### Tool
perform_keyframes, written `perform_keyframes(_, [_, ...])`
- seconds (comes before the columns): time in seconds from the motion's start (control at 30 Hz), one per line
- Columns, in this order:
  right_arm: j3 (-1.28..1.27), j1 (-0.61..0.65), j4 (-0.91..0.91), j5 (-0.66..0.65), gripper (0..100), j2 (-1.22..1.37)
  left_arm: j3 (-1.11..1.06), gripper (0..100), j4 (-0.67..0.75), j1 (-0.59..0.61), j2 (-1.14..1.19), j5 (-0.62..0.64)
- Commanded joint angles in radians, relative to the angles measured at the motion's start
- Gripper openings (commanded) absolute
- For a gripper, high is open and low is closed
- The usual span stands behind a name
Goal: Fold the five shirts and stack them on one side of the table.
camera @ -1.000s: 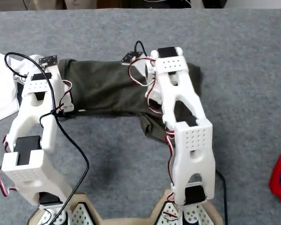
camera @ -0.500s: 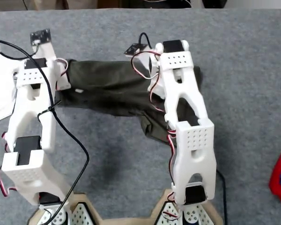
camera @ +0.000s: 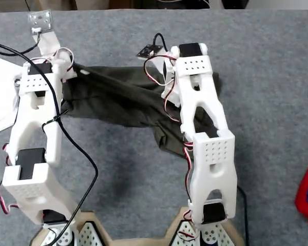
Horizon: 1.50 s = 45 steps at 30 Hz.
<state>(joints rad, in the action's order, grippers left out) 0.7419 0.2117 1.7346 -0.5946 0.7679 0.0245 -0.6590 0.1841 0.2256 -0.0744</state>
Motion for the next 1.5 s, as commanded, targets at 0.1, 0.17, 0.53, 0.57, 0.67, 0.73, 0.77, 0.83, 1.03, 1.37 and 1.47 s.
perform_keyframes(0.1, [0.036, -0.019, -0.011, 0.006, 0.8, -0.001, 0.066, 2, 0.199, 0.006, -0.008, -0.025])
perform_keyframes(0.17, [0.041, -0.019, -0.011, 0.006, 0.8, 0.016, 0.066, 2, 0.256, 0.006, -0.007, -0.038])
perform_keyframes(0.53, [0.044, 0.007, -0.023, 0.006, 1.1, 0.07, 0.066, 2, 0.068, -0.051, 0.077, -0.198])
perform_keyframes(0.57, [0.044, 0.007, -0.023, 0.006, 1.1, 0.07, 0.066, 2, 0.028, -0.068, 0.079, -0.198])
perform_keyframes(0.67, [0.044, 0.007, -0.023, 0.006, 1.2, 0.07, 0.068, 2, 0.002, -0.123, 0.097, -0.147])
perform_keyframes(0.73, [0.044, 0.007, -0.023, 0.006, 1.2, 0.07, 0.087, 2, 0.02, -0.155, 0.116, -0.052])
perform_keyframes(0.77, [0.044, 0.007, -0.023, 0.006, 1.2, 0.07, 0.103, 3, 0.031, -0.173, 0.133, -0.006])
perform_keyframes(0.83, [0.044, 0.007, -0.021, 0.006, 1.2, 0.07, 0.146, 8, 0.041, -0.204, 0.174, 0.078])
perform_keyframes(1.03, [0.044, 0.002, -0.023, 0.002, 1.2, 0.07, 0.347, 12, 0.006, -0.247, 0.39, 0.155])
perform_keyframes(1.37, [0.045, 0.002, -0.023, 0.002, 1.2, 0.07, 0.931, 12, -0.502, -0.232, 0.717, 0.11])
perform_keyframes(1.47, [0.045, 0.002, -0.023, 0.002, 1.2, 0.07, 1.092, 12, -0.649, -0.236, 0.776, 0.06])
